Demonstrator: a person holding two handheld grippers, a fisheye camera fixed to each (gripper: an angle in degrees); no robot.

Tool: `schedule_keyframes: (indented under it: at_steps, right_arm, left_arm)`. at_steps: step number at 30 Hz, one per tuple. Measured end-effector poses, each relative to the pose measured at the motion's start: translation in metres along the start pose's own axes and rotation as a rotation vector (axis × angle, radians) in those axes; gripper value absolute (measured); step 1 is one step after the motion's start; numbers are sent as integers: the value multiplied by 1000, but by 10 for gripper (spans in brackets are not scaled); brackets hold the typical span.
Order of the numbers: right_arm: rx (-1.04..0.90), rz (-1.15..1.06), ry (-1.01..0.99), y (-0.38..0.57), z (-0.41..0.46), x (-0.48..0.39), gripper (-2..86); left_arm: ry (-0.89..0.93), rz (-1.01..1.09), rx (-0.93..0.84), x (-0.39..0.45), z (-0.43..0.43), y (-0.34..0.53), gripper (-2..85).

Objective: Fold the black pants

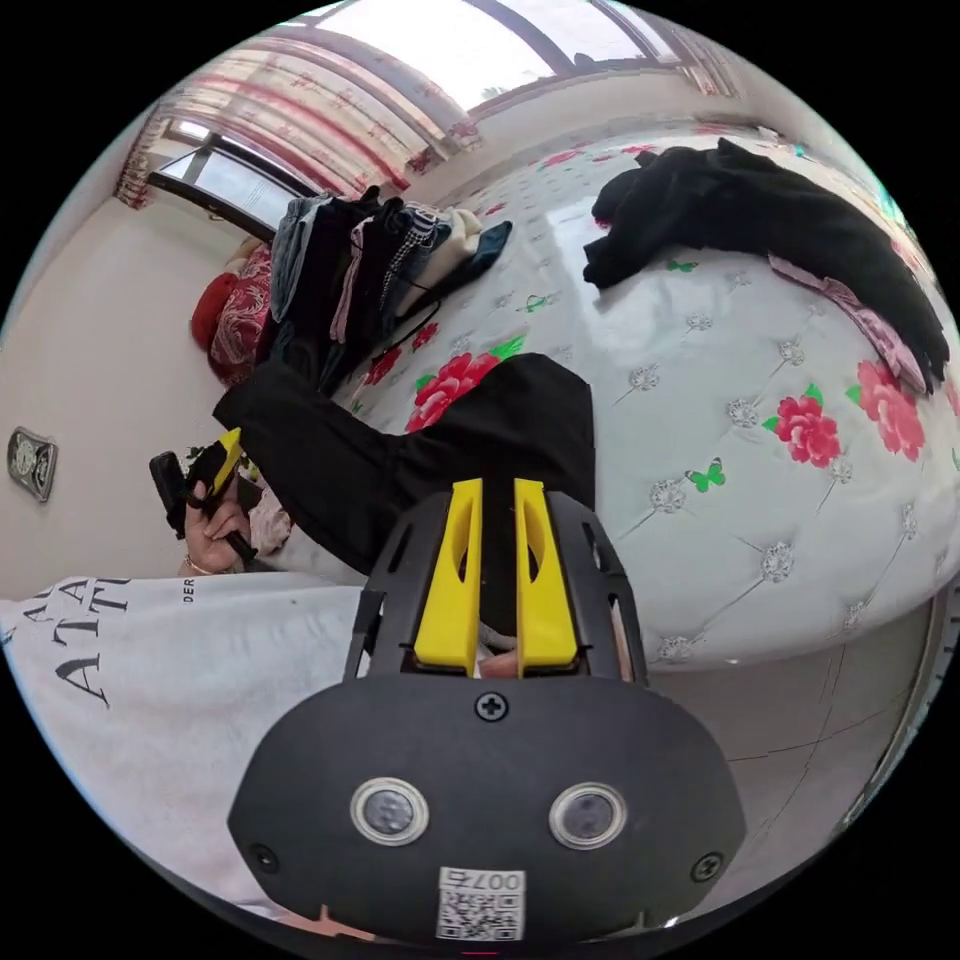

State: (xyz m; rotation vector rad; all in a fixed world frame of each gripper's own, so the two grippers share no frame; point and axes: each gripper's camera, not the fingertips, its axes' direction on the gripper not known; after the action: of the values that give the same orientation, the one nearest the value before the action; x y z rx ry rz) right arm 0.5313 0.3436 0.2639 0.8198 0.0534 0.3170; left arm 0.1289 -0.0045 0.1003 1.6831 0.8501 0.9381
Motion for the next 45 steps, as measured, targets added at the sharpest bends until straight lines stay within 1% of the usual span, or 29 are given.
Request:
schedule_keyframes:
  at_steps: [1,2,3,5,6,8,10,12,15,17,19,20,22,24,28,30,34,37,39,40,42,43,45]
  right_arm:
    - [34,33,-10,3,-9,13,86]
    - [61,73,-27,7,-16,26,88]
    - [72,93,-38,9,-18,33,89]
    - [103,178,-100,19,-25,61,94]
    - [108,198,-116,21,-26,67,96]
    - [139,246,-164,33,-31,85,103]
    - [151,270,-158,41,-31,95,107]
    - [123,293,-166,44,-23,107,112]
    - [56,322,-183,43,-4,124,117]
    - [-16,327,-158,37,15,133,118]
    - [-92,309,-129,31,33,134,115]
    - [-129,294,-81,28,42,130,111]
    - [-145,220,-11,21,46,120,102]
    - [-227,197,-55,12,60,116,92]
    - [-277,119,-10,-3,70,100,56]
    - [-266,99,-38,-10,67,95,42]
    - [-203,64,-180,-34,47,71,23]
    - [-190,-30,-224,-62,36,33,15]
    - [-189,-89,-269,-85,34,6,13]
    - [-178,-126,-317,-104,32,-14,12]
    - [-153,-197,-393,-136,30,-50,12]
    - [-127,-252,-437,-162,28,-79,13]
    - [-87,-354,-490,-203,22,-127,15]
  left_arm:
    - [46,31,-55,7,26,-9,2]
    - [116,67,-170,18,78,-20,8]
    - [146,80,-274,25,125,-22,29]
    - [150,73,-375,28,174,-21,55]
    - [138,58,-396,27,188,-19,70]
    - [104,34,-383,16,190,-17,86]
    - [16,-36,-360,-10,181,-10,96]
    - [-91,-208,-327,-58,167,10,109]
    - [-107,-421,-303,-112,166,40,133]
    - [-90,-501,-315,-134,179,53,147]
    - [-70,-537,-331,-150,197,59,154]
    - [-69,-555,-350,-160,211,61,156]
    - [-94,-557,-385,-173,228,60,148]
    - [-122,-557,-431,-190,242,54,125]
    - [-19,-574,-436,-219,247,43,80]
    - [1,-550,-410,-230,240,33,64]
    - [31,-538,-318,-242,210,7,57]
    - [50,-472,-209,-247,157,-28,55]
    - [54,-420,-129,-255,96,-62,54]
    - [46,-404,-111,-258,79,-71,54]
    - [-13,-329,-39,-269,3,-113,53]
    - [-31,-306,-19,-271,-17,-124,54]
    - [-106,-212,70,-284,-94,-175,55]
